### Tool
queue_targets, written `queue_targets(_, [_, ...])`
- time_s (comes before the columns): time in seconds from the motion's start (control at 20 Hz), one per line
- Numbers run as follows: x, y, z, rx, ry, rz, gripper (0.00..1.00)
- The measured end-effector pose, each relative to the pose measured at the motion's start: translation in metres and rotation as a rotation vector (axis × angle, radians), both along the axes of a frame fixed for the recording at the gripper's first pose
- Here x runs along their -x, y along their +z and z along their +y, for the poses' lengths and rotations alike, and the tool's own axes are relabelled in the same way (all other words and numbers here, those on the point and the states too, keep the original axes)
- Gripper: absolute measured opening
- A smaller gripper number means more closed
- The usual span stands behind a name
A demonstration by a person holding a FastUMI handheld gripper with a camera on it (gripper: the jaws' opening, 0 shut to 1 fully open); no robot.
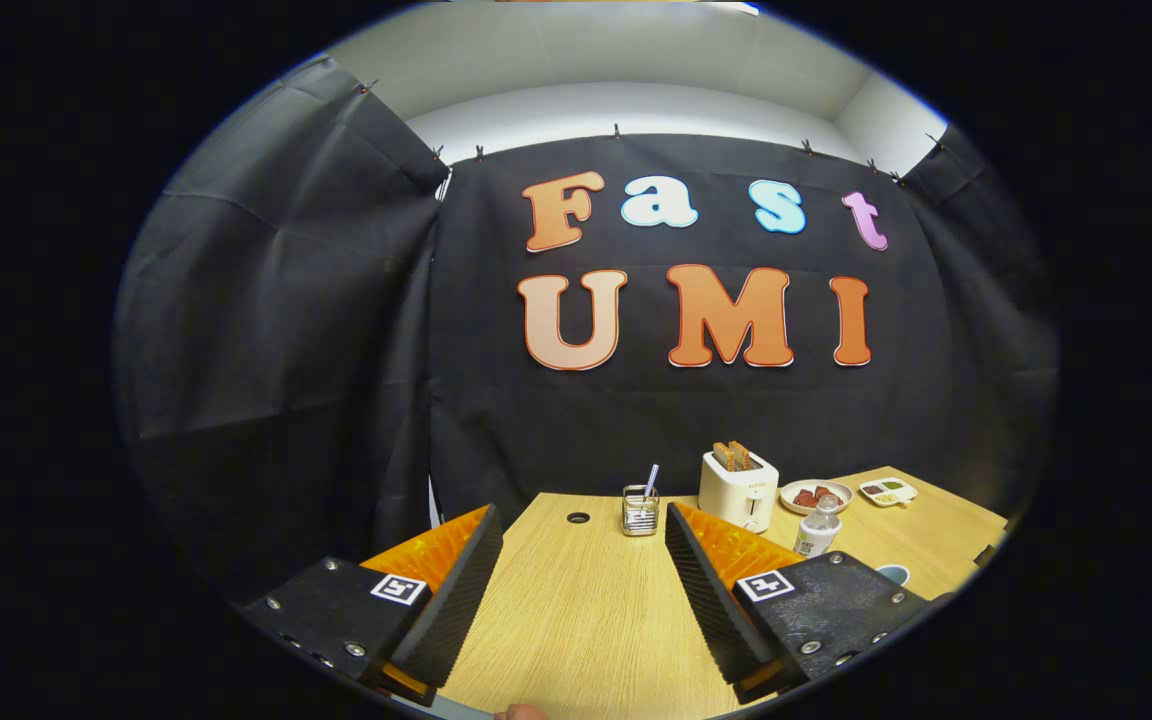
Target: Take the bottle from table, then pour the juice into the cup, finally place the bottle on the coaster
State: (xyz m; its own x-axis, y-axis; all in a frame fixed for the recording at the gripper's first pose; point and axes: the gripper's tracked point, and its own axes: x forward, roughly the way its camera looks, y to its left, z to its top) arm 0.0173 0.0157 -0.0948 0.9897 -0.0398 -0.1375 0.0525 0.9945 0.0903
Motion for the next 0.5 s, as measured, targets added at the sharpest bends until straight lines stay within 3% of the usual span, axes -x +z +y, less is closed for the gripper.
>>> queue_targets(0.5, [0.006, 0.017, -0.016, -0.037, -0.026, -0.029, 0.97])
